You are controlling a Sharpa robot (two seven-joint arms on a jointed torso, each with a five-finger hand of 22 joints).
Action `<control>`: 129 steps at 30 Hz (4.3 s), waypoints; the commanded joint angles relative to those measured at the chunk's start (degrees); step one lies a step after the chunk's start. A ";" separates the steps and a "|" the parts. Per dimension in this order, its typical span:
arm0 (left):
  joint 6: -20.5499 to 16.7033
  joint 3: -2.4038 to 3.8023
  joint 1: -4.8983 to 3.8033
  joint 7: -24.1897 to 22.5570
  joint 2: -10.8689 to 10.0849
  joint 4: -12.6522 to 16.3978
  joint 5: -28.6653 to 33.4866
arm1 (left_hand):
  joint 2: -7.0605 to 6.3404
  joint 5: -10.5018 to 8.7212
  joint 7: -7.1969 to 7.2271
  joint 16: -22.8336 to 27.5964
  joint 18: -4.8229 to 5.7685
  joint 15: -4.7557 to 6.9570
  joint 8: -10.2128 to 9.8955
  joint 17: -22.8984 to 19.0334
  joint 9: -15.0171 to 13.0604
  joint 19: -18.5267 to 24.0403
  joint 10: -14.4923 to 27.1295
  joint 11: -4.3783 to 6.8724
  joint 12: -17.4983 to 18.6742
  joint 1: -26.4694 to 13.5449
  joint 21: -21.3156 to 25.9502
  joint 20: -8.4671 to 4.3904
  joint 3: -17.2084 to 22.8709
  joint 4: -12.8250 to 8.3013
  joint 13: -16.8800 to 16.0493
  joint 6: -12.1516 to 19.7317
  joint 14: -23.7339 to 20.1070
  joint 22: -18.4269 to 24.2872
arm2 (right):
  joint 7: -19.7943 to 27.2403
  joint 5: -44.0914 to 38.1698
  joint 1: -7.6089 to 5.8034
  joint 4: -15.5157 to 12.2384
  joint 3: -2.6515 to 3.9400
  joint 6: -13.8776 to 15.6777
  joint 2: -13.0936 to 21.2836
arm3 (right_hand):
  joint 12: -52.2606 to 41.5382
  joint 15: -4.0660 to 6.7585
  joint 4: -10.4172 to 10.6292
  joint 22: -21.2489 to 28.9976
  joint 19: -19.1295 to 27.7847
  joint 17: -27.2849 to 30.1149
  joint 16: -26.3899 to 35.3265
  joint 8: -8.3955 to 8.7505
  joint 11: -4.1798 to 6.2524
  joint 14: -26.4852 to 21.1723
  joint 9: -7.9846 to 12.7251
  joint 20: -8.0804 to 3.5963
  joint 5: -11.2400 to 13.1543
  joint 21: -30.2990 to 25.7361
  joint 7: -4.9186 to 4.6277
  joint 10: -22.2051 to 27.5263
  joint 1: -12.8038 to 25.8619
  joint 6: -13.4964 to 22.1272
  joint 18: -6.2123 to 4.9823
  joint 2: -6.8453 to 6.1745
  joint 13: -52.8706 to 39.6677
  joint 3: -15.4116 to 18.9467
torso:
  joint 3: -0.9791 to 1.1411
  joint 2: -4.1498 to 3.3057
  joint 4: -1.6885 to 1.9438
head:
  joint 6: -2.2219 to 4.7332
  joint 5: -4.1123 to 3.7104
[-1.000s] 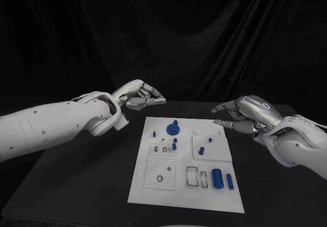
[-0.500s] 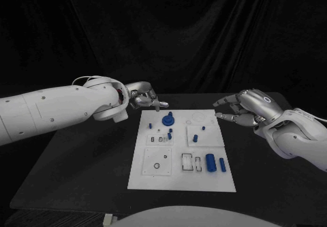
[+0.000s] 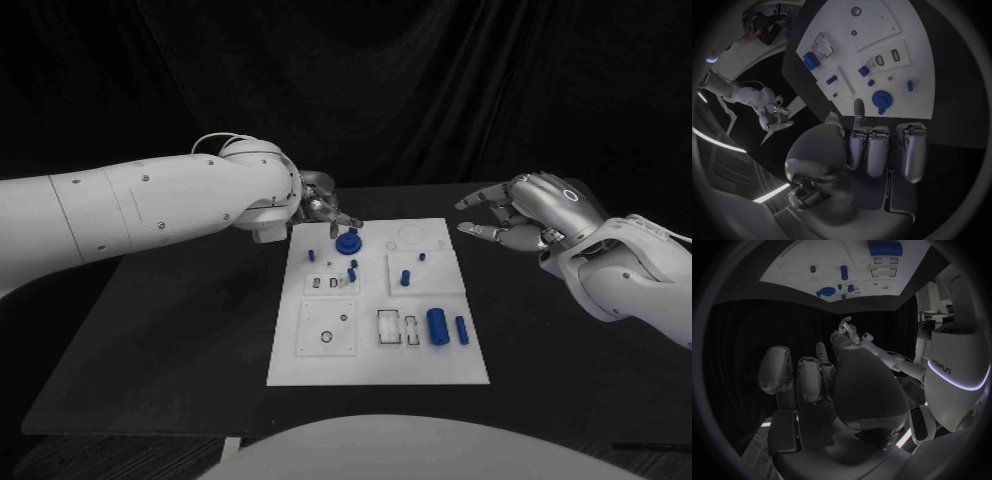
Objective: Assemble the parts on the task board
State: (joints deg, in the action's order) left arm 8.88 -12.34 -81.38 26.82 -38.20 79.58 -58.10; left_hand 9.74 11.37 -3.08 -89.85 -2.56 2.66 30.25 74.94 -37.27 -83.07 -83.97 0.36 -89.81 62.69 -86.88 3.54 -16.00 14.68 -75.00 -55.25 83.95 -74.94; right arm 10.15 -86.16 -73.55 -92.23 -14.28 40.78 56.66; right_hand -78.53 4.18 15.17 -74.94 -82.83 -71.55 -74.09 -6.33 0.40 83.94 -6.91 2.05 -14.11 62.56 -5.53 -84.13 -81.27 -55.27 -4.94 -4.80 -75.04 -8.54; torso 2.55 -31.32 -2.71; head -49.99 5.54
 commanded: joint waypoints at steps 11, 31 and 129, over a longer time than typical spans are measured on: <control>3.89 0.04 0.78 12.19 2.80 -3.13 -0.36 | 0.32 0.75 0.74 -0.15 0.77 0.90 -0.77 15.06 -2.17 -0.90 -6.03 0.87 -0.19 -0.77 -0.06 -0.49 1.67 0.28 -15.00 -1.31 6.05 -8.72 | -3.84 -0.31 0.50 0.68 0.04 -0.77 -0.13 | 0.61 -0.45 -0.24 -8.54 -0.08 0.35 0.41 0.32 -0.63 2.81 0.21 0.34 -1.22 -0.67 -0.16 -0.62 -0.33 -0.65 0.03 0.51 -3.76 -0.50 | -0.01 -0.15 -1.51 | -0.01 0.41; 2.51 0.03 4.67 13.11 2.95 -3.57 -0.35 | 0.46 0.69 1.02 -0.15 0.65 1.23 -1.71 15.06 -3.48 -0.62 -6.03 1.18 -0.19 -0.77 0.29 -0.88 3.11 -0.31 -15.00 -1.92 6.05 -8.28 | -3.39 0.56 1.68 1.70 0.04 0.59 -0.66 | 0.73 -0.52 -0.27 -8.58 -0.13 0.32 0.36 0.32 -0.76 2.83 0.23 0.39 -1.69 -0.50 -0.16 -0.58 -0.33 -0.94 0.05 0.46 -3.63 -0.55 | 0.77 0.04 -2.57 | -0.01 0.01; 2.09 0.04 9.63 9.18 8.01 -8.29 -0.35 | 0.12 0.84 0.65 -0.15 0.01 0.95 -5.82 15.06 -8.32 1.60 -6.03 0.84 -0.19 -1.77 2.25 -0.75 7.90 -2.80 -15.00 -1.25 6.05 -6.16 | -2.72 1.25 2.98 2.59 0.04 1.34 -0.28 | 0.76 -0.81 -0.18 -8.57 -0.16 0.43 0.39 0.24 -1.12 2.83 0.26 0.59 -1.94 -0.50 -0.29 -0.61 -0.05 -1.76 0.06 0.16 -3.54 -0.48 | 1.24 1.26 -2.07 | -0.01 -4.27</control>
State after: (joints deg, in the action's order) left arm 11.41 -12.36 -71.86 37.33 -30.41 71.39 -58.48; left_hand 9.99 11.86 -2.36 -89.85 -2.59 3.67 24.68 74.90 -45.54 -81.81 -84.01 1.11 -89.80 60.74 -84.87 2.75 -8.41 11.85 -74.97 -56.80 84.16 -74.94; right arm 7.76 -84.86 -70.72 -89.60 -14.28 41.03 56.29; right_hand -77.94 3.83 15.01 -74.92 -83.03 -71.17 -73.87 -6.32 -0.21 83.90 -6.72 2.26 -15.73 62.24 -5.83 -83.94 -81.48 -56.81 -4.94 -4.59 -75.08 -8.70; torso 3.80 -30.06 -4.78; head -49.99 1.35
